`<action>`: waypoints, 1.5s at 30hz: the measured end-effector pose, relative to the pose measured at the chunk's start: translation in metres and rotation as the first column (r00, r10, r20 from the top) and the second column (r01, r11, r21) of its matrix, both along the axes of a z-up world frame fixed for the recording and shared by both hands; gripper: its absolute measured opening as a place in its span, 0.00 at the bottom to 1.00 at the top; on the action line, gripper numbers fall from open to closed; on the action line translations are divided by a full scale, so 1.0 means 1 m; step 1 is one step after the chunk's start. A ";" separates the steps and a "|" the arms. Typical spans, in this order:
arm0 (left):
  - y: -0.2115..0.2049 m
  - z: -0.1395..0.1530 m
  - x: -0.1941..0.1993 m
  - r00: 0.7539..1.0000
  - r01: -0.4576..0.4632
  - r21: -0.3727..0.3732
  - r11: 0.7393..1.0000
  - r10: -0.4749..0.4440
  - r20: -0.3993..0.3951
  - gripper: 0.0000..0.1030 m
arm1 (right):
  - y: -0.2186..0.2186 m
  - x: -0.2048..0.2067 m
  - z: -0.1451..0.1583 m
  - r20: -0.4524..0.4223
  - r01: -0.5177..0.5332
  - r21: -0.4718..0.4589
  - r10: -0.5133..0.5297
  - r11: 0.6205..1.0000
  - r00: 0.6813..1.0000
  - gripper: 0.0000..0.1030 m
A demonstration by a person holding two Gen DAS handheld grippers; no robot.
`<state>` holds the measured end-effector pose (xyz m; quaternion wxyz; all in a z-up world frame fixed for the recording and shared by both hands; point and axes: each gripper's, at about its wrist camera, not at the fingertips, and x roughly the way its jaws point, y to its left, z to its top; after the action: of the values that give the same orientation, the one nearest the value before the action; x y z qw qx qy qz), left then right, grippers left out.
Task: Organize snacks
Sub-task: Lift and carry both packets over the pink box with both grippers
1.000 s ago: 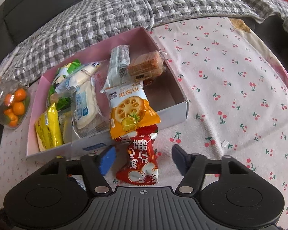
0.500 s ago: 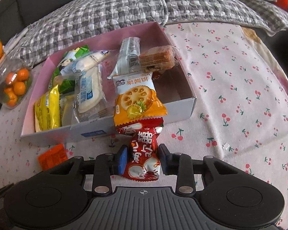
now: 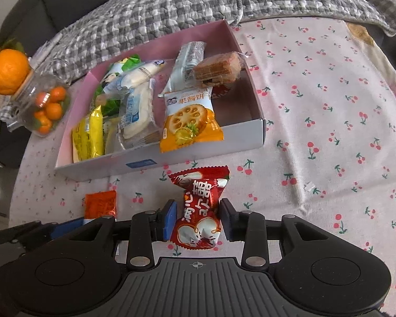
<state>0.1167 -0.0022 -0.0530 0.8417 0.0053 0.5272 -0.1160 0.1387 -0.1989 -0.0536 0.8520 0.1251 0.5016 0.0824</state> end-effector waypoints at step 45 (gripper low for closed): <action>-0.033 0.062 0.029 0.971 0.052 0.000 0.999 -0.051 0.232 0.35 | -0.015 0.005 0.071 0.172 0.033 -0.021 -0.029 0.999 0.985 0.27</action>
<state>0.1453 -0.0356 0.0094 0.8942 0.0301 0.4248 -0.1379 0.1438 -0.2135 0.0171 0.8947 0.1150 0.4252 0.0736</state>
